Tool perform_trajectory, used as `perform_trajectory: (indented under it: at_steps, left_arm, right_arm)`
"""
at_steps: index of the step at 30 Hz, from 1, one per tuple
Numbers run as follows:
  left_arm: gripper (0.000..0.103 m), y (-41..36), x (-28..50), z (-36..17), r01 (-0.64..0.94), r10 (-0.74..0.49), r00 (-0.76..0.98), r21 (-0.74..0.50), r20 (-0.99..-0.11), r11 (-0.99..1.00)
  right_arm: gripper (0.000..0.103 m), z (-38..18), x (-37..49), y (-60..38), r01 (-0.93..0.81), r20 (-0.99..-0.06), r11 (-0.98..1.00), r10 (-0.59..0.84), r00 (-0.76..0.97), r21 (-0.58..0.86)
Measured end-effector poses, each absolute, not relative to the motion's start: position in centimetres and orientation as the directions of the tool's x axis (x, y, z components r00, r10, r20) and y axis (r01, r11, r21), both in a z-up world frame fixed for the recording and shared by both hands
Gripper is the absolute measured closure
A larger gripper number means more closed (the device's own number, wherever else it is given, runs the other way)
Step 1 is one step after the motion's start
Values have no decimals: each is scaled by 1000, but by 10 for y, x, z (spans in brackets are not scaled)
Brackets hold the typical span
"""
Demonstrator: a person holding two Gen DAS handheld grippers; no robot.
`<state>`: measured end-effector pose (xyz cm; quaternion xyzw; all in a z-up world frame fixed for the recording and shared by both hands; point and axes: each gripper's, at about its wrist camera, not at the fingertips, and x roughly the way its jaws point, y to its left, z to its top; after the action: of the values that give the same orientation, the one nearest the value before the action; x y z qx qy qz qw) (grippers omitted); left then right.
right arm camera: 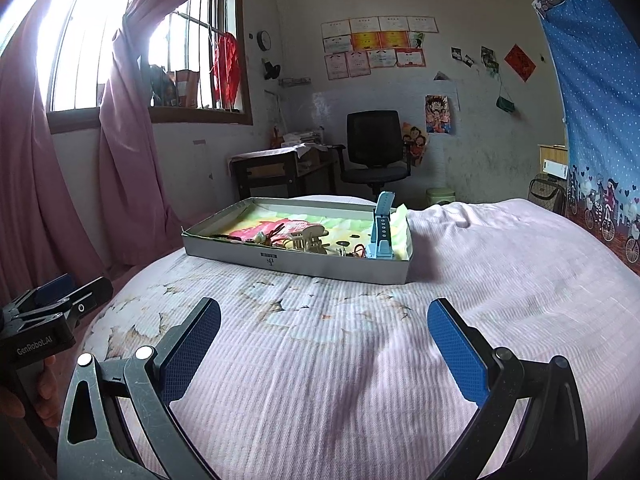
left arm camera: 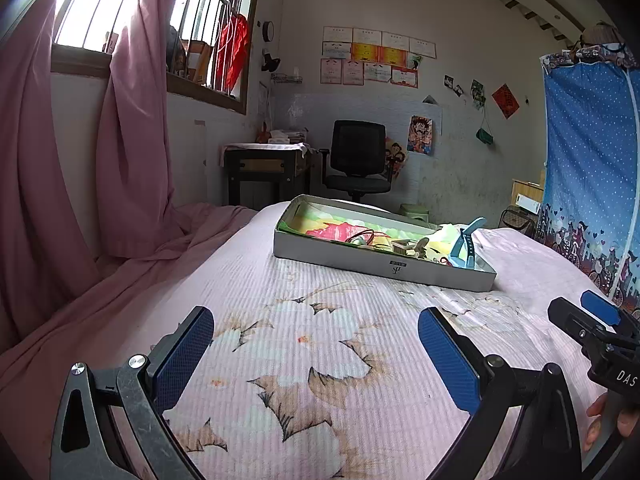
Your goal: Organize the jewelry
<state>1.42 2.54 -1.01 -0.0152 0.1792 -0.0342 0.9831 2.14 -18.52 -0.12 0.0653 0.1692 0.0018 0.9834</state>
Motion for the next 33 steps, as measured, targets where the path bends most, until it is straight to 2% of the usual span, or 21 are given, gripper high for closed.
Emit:
perform_trajectory:
  at_steps: [33]
  left_arm:
    - [0, 23, 15, -13, 55, -68, 931, -45, -359, 997]
  right_arm:
    - [1, -4, 22, -182, 20, -341, 990, 29, 940, 141]
